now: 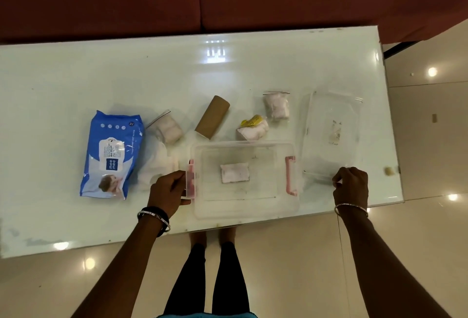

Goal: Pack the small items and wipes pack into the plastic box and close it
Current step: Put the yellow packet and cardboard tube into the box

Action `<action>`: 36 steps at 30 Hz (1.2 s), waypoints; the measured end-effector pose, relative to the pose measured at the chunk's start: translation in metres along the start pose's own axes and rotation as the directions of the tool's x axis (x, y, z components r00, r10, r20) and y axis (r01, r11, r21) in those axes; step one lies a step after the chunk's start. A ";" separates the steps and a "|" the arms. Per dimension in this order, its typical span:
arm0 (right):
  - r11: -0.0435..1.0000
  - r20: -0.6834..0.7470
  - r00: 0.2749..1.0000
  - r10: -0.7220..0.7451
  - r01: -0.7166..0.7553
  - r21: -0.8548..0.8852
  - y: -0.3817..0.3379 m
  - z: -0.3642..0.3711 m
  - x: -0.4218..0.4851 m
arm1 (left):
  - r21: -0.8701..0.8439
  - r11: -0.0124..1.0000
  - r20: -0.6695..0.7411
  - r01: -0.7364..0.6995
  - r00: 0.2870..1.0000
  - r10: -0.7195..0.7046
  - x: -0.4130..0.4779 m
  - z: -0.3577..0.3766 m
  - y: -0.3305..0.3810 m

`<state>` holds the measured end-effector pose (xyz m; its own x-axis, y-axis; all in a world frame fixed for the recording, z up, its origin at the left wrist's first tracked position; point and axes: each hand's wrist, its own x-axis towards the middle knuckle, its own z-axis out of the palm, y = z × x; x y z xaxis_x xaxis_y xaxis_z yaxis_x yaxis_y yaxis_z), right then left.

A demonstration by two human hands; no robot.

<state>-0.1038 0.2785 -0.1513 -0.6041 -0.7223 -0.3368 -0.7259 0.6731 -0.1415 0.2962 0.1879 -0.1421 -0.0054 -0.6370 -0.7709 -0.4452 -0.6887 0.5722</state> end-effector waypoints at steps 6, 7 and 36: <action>0.991 0.027 0.991 0.130 -0.131 0.028 -0.057 -0.043 0.010 | 0.232 0.965 -0.119 -0.119 0.982 0.150 -0.002 -0.015 0.012; 0.987 -0.050 0.993 0.109 -0.102 0.128 -0.076 -0.048 0.009 | 0.282 0.947 -0.144 -0.154 0.969 0.201 -0.001 -0.018 0.018; 0.450 0.134 0.990 -0.046 -0.099 0.888 -0.241 -0.056 -0.005 | 0.559 0.814 -0.078 -0.158 0.967 0.242 0.115 0.020 0.132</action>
<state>0.0558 0.1107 -0.0631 -0.5205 -0.7246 -0.4517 0.0254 0.5156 -0.8565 0.2187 0.0310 -0.1611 -0.0428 -0.8096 -0.5855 -0.8622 -0.2661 0.4310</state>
